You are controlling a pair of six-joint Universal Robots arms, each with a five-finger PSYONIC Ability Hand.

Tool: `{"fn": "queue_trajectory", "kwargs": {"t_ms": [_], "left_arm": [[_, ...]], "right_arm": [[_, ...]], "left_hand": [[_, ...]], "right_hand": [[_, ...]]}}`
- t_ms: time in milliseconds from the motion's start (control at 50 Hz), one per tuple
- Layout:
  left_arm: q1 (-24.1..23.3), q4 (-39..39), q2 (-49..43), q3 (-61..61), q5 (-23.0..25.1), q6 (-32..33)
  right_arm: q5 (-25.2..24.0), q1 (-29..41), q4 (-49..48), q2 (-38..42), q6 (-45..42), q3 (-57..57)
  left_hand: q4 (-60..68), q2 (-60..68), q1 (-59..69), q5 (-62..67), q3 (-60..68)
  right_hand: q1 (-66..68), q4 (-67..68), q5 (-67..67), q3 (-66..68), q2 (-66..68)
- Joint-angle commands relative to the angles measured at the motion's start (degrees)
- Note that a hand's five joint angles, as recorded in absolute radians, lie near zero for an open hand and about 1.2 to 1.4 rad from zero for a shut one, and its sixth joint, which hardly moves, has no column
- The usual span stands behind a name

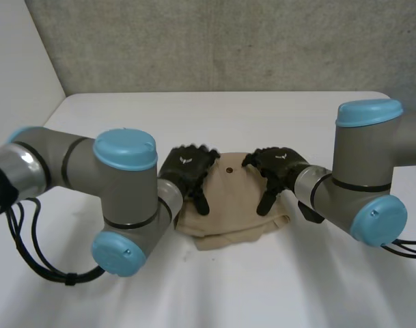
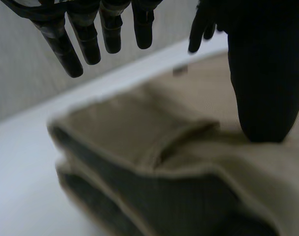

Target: Fold the shorts.

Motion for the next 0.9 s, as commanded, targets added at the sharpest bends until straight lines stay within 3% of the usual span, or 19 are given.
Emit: {"fn": "queue_trajectory", "kwargs": {"t_ms": [20,240,400,520,680,780,900], "left_arm": [[1.08,-4.11,-3.51,-0.14,-3.59,-0.85],[0.82,-6.84,-1.32,-2.43,-4.2,4.42],[1.0,-6.75,8.08,-2.52,-4.03,4.95],[1.96,-6.48,18.55,-3.66,-4.21,4.87],[10.57,-8.06,30.32,-3.92,-4.56,4.87],[14.0,-13.51,34.63,-3.84,-4.29,3.38],[15.06,-14.22,35.86,-4.71,-4.47,0.21]], "right_arm": [[4.37,-1.18,1.12,3.3,-7.38,-0.93],[6.75,-1.18,1.38,1.72,-11.79,0.21],[6.31,-0.57,-3.27,-8.82,-9.24,1.71],[9.12,-1.36,-10.22,-18.31,-2.57,2.59],[20.26,-3.02,-9.96,-26.4,0.79,3.99],[20.46,-3.29,-6.98,-27.46,-1.59,4.34],[20.29,-3.38,-4.42,-27.46,-1.68,4.52]], "left_hand": [[0.56,0.59,0.67,-0.02,0.16],[-0.79,-0.76,-0.68,-1.37,-1.19],[-1.63,-1.6,-1.52,-2.21,-2.03],[-1.8,-1.77,-1.69,-2.38,-2.2],[-1.12,-1.1,-1.02,-1.71,-1.53],[-1.63,-1.6,-1.52,-2.21,-2.03],[-1.63,-1.6,-1.52,-2.21,-2.03]], "right_hand": [[-1.12,-2.81,-3.35,-1.77,-2.16],[-1.12,-2.81,-3.35,-1.77,-2.16],[-1.12,-2.81,-3.35,-1.77,-2.16],[-1.12,-2.81,-3.35,-1.77,-2.16],[-1.12,-2.81,-3.35,-1.77,-2.16],[-1.12,-2.81,-3.35,-1.77,-2.16],[-1.12,-2.81,-3.35,-1.77,-2.16]]}}
